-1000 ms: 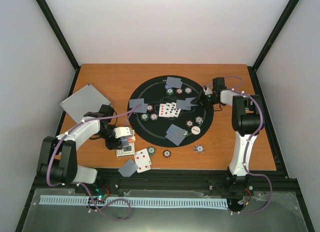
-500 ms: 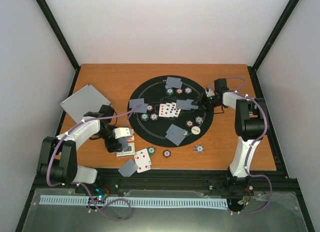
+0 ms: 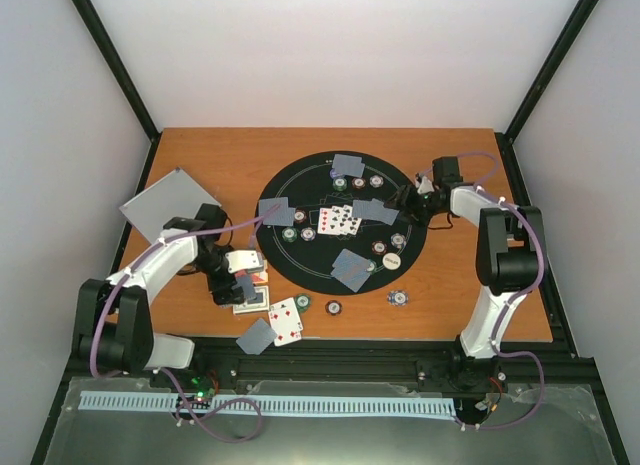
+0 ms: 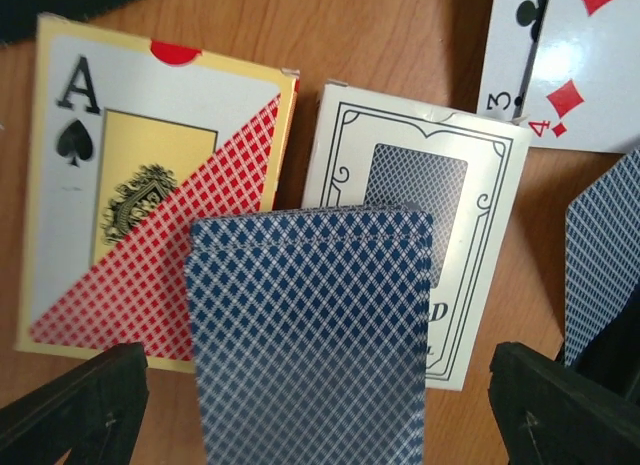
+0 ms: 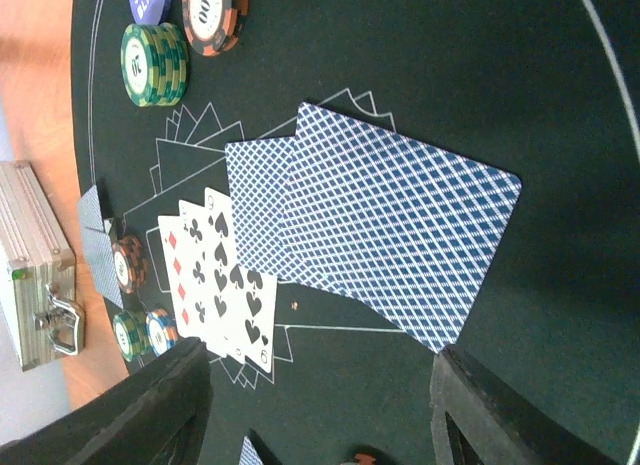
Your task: Distribute texas hold em gaming equipment
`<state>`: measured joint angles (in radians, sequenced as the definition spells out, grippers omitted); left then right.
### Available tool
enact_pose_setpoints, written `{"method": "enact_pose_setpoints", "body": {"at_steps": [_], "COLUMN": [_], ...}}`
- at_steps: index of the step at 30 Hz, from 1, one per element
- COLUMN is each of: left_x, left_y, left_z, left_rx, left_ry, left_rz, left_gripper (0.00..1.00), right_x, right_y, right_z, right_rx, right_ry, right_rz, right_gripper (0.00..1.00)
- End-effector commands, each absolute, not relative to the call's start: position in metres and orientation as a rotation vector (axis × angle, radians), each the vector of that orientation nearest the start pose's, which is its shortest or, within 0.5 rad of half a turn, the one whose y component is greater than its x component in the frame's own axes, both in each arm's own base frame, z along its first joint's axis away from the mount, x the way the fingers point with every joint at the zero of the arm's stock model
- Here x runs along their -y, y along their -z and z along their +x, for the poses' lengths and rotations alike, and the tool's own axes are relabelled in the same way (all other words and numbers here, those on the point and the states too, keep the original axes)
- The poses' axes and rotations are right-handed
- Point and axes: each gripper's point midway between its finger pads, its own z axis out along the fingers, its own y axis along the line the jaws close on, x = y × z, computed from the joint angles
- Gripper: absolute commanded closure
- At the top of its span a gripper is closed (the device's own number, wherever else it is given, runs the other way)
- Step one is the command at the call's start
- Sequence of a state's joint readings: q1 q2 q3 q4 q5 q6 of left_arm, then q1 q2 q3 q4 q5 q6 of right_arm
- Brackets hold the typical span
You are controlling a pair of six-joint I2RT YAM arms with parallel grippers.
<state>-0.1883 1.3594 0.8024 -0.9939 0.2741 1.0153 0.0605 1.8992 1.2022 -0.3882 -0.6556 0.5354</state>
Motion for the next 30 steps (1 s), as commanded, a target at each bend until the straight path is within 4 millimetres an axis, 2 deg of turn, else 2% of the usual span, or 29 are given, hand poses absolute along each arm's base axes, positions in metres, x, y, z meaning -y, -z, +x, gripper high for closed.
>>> {"method": "enact_pose_setpoints", "body": {"at_steps": [1, 7, 11, 13, 15, 17, 20, 22, 25, 27, 30], "left_x": [0.089, 0.089, 0.089, 0.088, 0.083, 0.072, 0.055, 0.044, 0.035, 0.023, 0.013], "left_y": [-0.077, -0.091, -0.111, -0.126, -0.149, -0.175, -0.207, -0.215, -0.215, -0.209, -0.194], "left_z": [0.200, 0.202, 0.213, 0.232, 0.259, 0.287, 0.319, 0.334, 0.350, 0.359, 0.367], "left_rx": [-2.442, -2.447, -2.463, -2.446, -2.401, -2.352, -2.265, -2.217, -2.156, -2.107, -2.024], "left_ry": [0.376, 0.363, 0.317, 0.278, 0.243, 0.224, 0.201, 0.203, 0.201, 0.148, 0.108], "left_rz": [1.693, 1.667, 1.563, 1.421, 1.217, 0.988, 0.682, 0.525, 0.363, 0.250, 0.169], "left_gripper": [0.01, 0.00, 0.00, 0.00, 0.00, 0.00, 0.00, 0.00, 0.00, 0.00, 0.00], "right_x": [-0.124, -0.120, -0.111, -0.102, -0.086, -0.072, -0.041, -0.016, 0.019, 0.037, 0.058], "right_y": [-0.077, -0.084, -0.095, -0.101, -0.103, -0.113, -0.116, -0.122, -0.131, -0.142, -0.151], "right_z": [0.416, 0.412, 0.409, 0.406, 0.401, 0.394, 0.384, 0.377, 0.367, 0.360, 0.344], "right_rx": [-2.645, -2.648, -2.637, -2.629, -2.616, -2.570, -2.503, -2.434, -2.279, -2.137, -1.970], "right_ry": [-1.028, -0.988, -0.906, -0.819, -0.671, -0.566, -0.350, -0.187, 0.014, 0.109, 0.234], "right_rz": [0.410, 0.411, 0.401, 0.398, 0.411, 0.408, 0.464, 0.535, 0.617, 0.619, 0.637], "right_gripper": [0.36, 0.24, 0.02, 0.00, 0.00, 0.00, 0.00, 0.00, 0.00, 0.00, 0.00]}}
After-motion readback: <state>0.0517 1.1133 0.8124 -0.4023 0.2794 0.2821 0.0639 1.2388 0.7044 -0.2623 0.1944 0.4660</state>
